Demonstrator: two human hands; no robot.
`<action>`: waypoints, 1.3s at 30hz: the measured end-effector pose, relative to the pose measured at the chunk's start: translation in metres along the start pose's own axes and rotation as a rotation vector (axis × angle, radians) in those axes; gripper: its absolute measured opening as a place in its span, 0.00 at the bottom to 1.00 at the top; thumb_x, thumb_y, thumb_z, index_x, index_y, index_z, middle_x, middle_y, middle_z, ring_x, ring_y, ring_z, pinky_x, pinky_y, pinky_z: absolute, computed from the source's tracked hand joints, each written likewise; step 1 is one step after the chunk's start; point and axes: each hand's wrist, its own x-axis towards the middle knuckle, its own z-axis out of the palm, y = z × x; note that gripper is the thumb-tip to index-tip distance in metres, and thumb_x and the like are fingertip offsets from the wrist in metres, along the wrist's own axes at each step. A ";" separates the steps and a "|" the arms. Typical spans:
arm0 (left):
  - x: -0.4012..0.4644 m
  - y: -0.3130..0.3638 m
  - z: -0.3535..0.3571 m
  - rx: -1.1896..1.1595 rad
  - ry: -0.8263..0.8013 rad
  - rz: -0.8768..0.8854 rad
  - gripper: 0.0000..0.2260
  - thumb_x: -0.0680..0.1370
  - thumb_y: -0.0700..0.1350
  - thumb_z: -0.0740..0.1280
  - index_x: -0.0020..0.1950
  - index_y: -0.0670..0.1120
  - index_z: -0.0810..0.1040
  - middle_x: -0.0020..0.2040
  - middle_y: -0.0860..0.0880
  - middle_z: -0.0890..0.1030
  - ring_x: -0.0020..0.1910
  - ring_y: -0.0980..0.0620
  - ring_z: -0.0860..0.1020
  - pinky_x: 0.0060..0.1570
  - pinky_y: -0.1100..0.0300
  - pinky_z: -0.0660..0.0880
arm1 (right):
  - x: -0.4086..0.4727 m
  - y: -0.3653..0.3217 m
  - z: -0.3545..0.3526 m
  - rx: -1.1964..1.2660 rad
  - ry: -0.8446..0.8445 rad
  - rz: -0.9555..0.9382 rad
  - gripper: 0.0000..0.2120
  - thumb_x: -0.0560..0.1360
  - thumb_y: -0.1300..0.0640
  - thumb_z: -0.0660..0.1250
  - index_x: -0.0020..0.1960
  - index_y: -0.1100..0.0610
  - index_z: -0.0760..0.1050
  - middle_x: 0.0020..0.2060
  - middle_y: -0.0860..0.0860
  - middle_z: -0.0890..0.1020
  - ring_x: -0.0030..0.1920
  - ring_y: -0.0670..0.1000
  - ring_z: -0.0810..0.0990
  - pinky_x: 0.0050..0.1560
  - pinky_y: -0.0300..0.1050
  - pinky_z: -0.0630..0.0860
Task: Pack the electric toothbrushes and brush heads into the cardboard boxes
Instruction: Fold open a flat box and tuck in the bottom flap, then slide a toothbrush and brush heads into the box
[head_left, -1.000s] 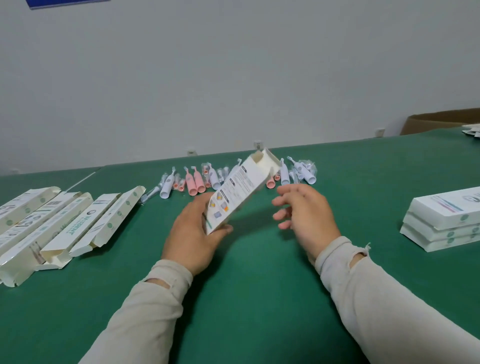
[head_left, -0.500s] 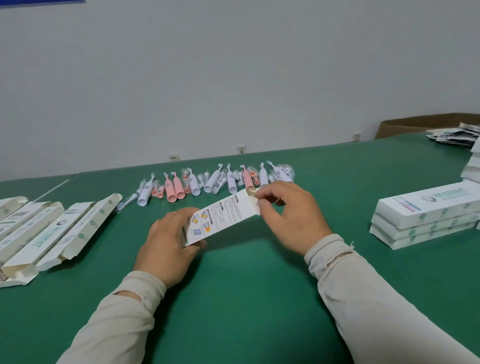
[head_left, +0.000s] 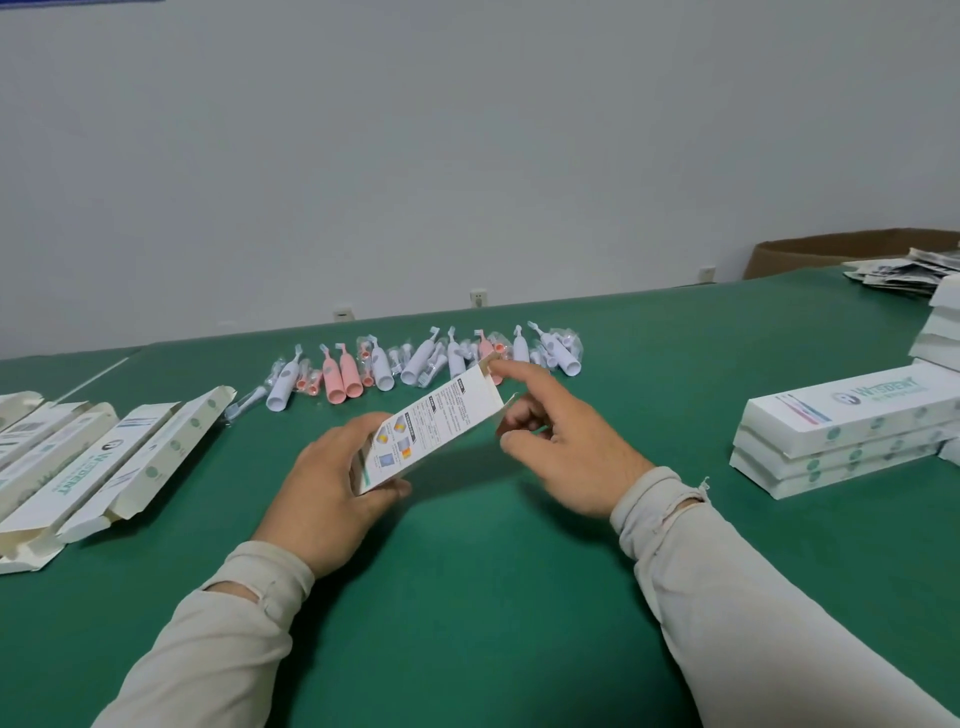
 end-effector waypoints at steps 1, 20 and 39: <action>0.000 0.000 0.000 -0.003 0.000 -0.002 0.28 0.71 0.43 0.78 0.59 0.67 0.70 0.55 0.57 0.78 0.56 0.49 0.75 0.62 0.48 0.71 | 0.001 -0.001 -0.001 0.039 0.021 -0.004 0.26 0.74 0.53 0.62 0.63 0.27 0.66 0.43 0.48 0.80 0.46 0.46 0.78 0.51 0.38 0.71; -0.001 0.000 0.000 0.077 -0.001 0.019 0.28 0.71 0.45 0.77 0.61 0.68 0.69 0.54 0.57 0.77 0.56 0.48 0.73 0.61 0.48 0.71 | 0.002 -0.002 -0.007 0.176 0.076 0.095 0.18 0.81 0.58 0.63 0.66 0.41 0.77 0.47 0.43 0.83 0.46 0.44 0.81 0.52 0.43 0.79; 0.034 -0.007 0.014 0.284 0.316 -0.183 0.24 0.72 0.42 0.72 0.66 0.54 0.72 0.57 0.46 0.79 0.57 0.38 0.72 0.58 0.45 0.70 | 0.100 0.057 -0.063 -0.076 0.688 0.330 0.10 0.76 0.59 0.64 0.55 0.48 0.76 0.55 0.51 0.81 0.42 0.45 0.77 0.47 0.39 0.71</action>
